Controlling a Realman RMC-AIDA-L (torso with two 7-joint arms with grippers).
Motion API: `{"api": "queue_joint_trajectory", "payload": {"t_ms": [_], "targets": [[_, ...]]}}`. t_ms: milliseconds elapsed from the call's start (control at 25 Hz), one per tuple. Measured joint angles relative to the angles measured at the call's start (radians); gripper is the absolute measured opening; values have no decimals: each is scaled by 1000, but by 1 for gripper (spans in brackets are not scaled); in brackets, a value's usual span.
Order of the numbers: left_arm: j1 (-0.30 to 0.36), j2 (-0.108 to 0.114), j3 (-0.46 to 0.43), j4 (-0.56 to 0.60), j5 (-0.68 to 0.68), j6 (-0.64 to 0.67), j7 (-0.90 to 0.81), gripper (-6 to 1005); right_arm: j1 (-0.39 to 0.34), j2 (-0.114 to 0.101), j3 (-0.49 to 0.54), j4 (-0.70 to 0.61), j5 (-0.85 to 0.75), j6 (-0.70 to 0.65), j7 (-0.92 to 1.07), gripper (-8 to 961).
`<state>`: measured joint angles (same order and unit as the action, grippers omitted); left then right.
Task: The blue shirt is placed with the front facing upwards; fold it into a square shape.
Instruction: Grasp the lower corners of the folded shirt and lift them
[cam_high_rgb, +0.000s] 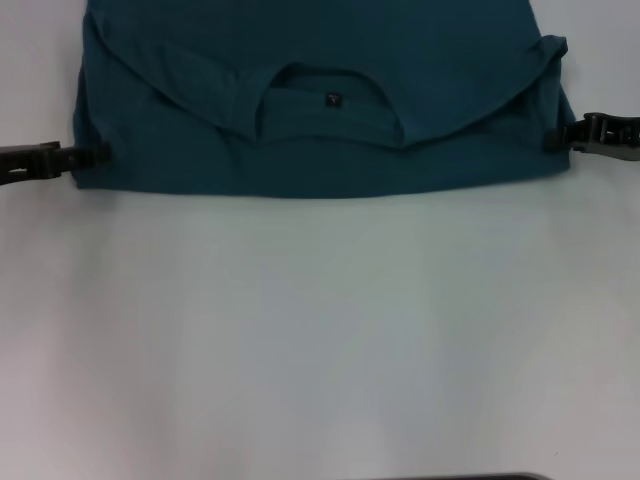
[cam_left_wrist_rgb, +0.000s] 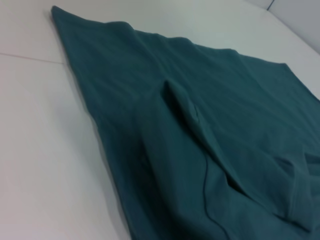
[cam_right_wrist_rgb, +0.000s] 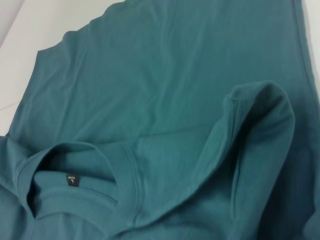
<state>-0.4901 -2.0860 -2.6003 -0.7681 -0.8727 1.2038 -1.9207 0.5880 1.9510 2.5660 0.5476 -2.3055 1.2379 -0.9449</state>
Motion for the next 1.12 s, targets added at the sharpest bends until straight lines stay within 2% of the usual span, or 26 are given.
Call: {"api": "queue_joint_trajectory", "payload": {"t_ms": [400, 1120], "targets": [[-3, -1, 62, 10, 0, -8, -2, 869, 2, 0, 1, 0, 2, 0, 0, 35], [-4, -2, 94, -1, 0, -6, -3, 859, 6, 1, 3, 0, 5, -2, 0, 35]]}}
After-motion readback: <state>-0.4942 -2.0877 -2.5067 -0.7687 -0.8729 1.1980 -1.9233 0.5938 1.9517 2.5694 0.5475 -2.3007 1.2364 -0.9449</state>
